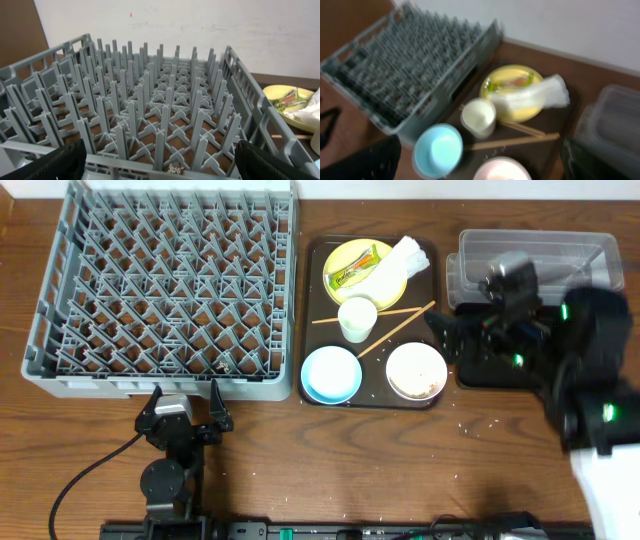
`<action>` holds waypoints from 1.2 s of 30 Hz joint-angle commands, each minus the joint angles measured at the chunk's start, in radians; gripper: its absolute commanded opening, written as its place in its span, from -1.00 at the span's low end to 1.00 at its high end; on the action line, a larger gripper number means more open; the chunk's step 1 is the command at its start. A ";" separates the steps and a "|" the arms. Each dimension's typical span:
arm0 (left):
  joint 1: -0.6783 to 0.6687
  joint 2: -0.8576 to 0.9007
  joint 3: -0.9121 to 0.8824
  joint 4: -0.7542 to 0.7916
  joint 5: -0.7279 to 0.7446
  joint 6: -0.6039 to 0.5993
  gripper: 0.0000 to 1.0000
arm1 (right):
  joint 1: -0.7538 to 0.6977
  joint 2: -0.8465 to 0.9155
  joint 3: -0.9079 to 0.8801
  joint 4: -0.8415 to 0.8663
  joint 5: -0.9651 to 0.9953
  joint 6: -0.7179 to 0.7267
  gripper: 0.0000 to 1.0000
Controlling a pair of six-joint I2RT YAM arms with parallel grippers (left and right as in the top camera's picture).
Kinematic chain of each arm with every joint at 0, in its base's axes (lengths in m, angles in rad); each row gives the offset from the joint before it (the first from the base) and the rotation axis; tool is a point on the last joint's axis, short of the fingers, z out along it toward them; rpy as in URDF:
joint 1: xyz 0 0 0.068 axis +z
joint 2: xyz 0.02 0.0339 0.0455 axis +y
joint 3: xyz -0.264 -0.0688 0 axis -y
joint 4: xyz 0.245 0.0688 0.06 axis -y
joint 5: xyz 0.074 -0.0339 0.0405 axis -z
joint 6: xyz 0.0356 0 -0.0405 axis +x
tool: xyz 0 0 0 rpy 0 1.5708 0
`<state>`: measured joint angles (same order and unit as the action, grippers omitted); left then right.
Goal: Sort waste into correct bins and load items into the dishwasher
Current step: 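Reach the right gripper over the yellow plate to the wrapper and napkin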
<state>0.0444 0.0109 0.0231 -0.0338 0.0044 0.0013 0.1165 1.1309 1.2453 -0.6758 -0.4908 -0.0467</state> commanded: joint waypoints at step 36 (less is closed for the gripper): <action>-0.003 -0.007 -0.019 -0.039 -0.015 0.013 0.92 | 0.248 1.247 1.110 -0.454 0.519 0.738 0.82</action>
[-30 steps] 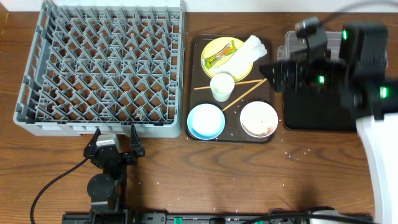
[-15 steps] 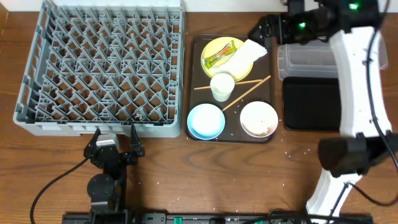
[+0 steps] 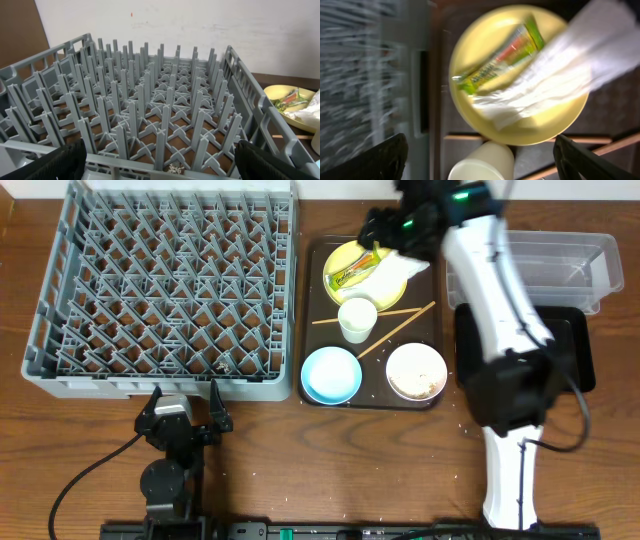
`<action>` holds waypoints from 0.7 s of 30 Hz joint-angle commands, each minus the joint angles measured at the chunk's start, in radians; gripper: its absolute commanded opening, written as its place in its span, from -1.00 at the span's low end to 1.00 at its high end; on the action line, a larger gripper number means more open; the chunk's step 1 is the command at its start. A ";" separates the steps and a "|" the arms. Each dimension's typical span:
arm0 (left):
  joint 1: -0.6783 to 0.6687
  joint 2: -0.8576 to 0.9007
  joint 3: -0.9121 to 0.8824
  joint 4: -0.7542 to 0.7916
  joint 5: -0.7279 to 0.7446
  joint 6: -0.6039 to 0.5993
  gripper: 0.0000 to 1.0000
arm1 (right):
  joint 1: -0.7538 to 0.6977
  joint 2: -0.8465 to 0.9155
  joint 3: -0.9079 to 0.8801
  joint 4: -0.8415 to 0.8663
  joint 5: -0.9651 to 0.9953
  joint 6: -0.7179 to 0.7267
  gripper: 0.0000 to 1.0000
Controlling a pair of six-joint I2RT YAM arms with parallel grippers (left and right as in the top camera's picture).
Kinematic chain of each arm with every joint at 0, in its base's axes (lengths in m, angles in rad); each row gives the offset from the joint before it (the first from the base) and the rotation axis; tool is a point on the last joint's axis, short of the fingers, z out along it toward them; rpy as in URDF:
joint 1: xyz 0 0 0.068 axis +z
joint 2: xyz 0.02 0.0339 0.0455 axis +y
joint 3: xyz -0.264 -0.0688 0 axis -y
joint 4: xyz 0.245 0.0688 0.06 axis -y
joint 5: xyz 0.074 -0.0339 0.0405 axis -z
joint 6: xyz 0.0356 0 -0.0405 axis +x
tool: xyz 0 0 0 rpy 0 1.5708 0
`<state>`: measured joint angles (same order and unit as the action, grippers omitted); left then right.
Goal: Sort waste into correct bins and load items into the dishwasher
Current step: 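Reach the right gripper over the yellow plate to the wrapper and napkin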
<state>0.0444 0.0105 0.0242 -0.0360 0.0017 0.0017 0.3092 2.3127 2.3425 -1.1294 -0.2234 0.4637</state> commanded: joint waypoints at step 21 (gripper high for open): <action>-0.003 -0.006 -0.020 -0.037 -0.012 0.013 0.92 | 0.097 0.299 0.013 0.201 0.373 0.343 0.98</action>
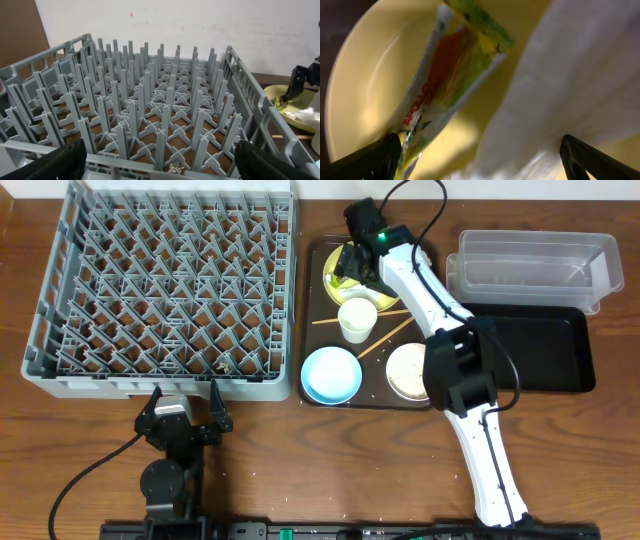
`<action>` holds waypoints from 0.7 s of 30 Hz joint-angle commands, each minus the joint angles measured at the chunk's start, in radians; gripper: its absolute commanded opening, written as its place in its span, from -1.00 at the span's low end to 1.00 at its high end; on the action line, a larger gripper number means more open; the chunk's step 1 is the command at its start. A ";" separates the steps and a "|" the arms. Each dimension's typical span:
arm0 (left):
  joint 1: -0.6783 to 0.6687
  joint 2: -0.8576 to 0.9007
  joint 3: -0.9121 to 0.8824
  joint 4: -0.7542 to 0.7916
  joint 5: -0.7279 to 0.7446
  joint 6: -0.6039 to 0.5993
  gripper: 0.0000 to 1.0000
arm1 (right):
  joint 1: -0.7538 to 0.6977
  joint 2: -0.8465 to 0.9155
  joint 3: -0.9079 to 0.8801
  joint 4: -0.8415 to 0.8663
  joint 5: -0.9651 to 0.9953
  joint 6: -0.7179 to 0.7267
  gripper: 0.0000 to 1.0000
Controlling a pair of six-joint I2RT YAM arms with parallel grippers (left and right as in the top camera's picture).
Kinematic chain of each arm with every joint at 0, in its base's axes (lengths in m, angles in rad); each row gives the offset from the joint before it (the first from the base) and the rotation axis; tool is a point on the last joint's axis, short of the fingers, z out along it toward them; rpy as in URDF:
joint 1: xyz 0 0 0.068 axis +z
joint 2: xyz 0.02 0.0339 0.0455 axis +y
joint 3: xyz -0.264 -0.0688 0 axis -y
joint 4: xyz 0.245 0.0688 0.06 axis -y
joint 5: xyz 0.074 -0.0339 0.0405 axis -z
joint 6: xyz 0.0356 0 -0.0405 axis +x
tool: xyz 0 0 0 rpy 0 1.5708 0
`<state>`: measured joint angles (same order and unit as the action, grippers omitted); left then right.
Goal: Sort waste into correct bins and load items into the dishwasher
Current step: 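Reach the right gripper over the yellow plate to the wrapper and napkin, then grasp the snack wrapper and white napkin with the right gripper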
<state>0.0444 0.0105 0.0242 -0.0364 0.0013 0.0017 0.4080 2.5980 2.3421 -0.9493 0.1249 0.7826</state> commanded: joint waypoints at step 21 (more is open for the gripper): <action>-0.003 -0.006 -0.020 -0.037 -0.012 0.013 0.92 | -0.023 -0.001 0.014 0.071 -0.079 0.022 0.88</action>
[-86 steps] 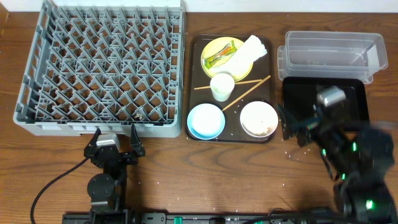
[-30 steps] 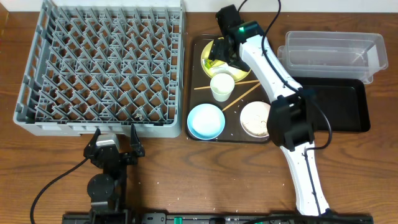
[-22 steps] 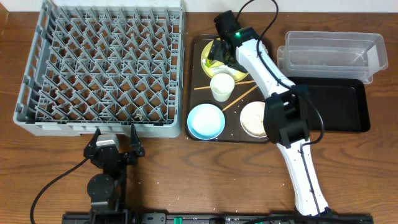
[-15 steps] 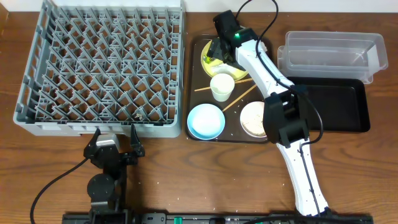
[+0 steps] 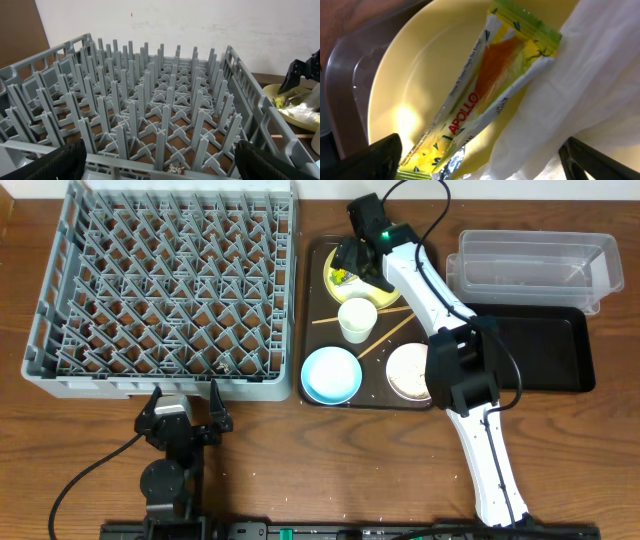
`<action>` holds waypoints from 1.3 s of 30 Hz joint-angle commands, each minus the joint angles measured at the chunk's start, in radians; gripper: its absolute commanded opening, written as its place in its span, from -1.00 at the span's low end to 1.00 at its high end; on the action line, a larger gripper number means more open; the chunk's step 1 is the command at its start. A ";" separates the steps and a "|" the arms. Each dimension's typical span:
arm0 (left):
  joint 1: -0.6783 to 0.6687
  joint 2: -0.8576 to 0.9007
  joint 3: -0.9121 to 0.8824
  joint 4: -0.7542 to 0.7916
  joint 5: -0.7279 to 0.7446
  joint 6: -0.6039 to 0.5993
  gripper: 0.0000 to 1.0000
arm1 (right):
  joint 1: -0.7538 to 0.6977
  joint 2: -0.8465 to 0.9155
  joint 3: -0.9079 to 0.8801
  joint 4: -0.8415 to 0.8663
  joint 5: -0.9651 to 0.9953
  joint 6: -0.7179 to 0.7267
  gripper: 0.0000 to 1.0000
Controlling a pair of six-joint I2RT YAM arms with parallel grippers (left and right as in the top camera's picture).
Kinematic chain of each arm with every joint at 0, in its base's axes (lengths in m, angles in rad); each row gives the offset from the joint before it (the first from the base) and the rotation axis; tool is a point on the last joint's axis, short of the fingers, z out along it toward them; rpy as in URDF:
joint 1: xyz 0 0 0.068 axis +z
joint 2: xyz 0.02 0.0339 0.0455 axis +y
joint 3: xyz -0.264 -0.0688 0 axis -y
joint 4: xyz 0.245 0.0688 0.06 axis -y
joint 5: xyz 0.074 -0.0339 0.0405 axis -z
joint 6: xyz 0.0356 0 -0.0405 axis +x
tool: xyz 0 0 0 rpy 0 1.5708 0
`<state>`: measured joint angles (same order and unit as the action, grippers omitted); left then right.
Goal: Sort waste into correct bins and load items into the dishwasher
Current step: 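Grasp the snack wrapper and white napkin with the right gripper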
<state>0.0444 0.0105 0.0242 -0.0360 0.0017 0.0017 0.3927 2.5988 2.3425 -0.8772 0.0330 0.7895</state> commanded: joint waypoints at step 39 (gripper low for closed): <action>-0.003 -0.006 -0.020 -0.037 -0.012 0.013 0.92 | -0.190 -0.364 0.013 -0.218 0.042 -0.095 -0.98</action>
<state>0.0444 0.0105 0.0242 -0.0360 0.0017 0.0017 0.2558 2.3177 2.3280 -1.0588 0.0666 0.6621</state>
